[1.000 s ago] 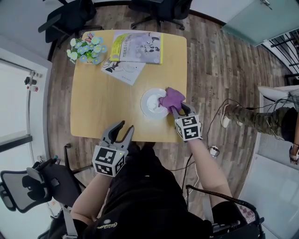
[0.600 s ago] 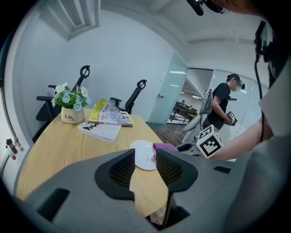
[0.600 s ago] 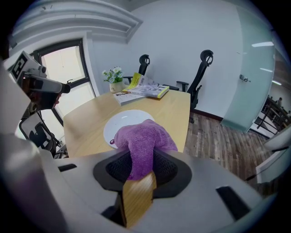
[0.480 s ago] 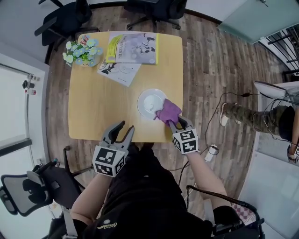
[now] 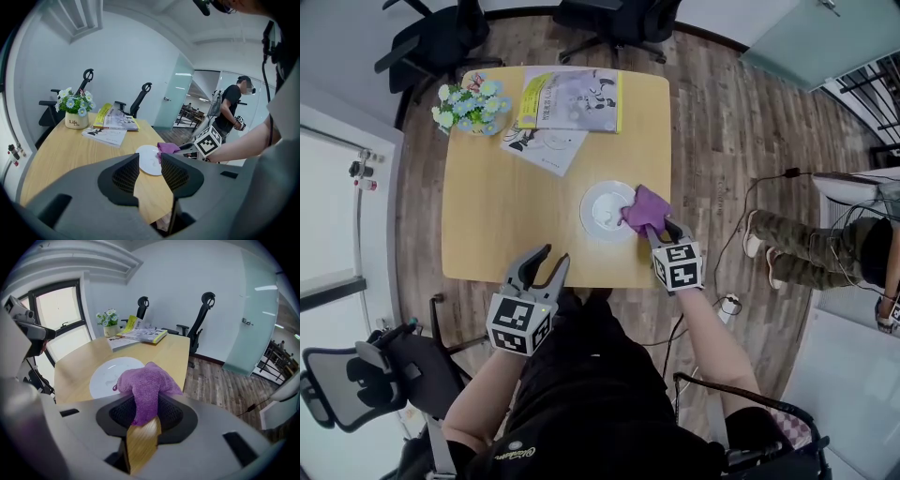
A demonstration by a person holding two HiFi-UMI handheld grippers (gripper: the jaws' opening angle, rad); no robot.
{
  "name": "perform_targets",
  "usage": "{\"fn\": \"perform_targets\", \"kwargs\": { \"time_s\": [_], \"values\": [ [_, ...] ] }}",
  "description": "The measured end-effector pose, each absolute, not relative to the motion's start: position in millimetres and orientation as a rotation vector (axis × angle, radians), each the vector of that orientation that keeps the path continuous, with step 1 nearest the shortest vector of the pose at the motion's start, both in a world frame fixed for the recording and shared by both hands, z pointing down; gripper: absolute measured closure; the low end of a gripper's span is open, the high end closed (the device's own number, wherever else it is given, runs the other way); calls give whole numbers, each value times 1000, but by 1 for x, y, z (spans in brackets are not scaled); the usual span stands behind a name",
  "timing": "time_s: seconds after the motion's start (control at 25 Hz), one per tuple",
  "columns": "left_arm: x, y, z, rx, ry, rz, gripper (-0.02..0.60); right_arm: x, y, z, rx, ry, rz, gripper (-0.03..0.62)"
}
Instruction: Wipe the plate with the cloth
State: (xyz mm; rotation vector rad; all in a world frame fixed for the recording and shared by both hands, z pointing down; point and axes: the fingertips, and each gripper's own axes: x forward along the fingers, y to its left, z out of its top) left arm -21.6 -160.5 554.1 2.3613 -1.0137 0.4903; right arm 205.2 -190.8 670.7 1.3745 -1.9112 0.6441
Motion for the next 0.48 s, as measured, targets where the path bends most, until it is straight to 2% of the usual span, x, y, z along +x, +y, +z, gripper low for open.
{"fn": "perform_targets", "kwargs": {
  "time_s": [0.48],
  "values": [
    [-26,-162,552,2373,-1029,495,434,217,-214,665,1437,-1897,632,482]
  ]
}}
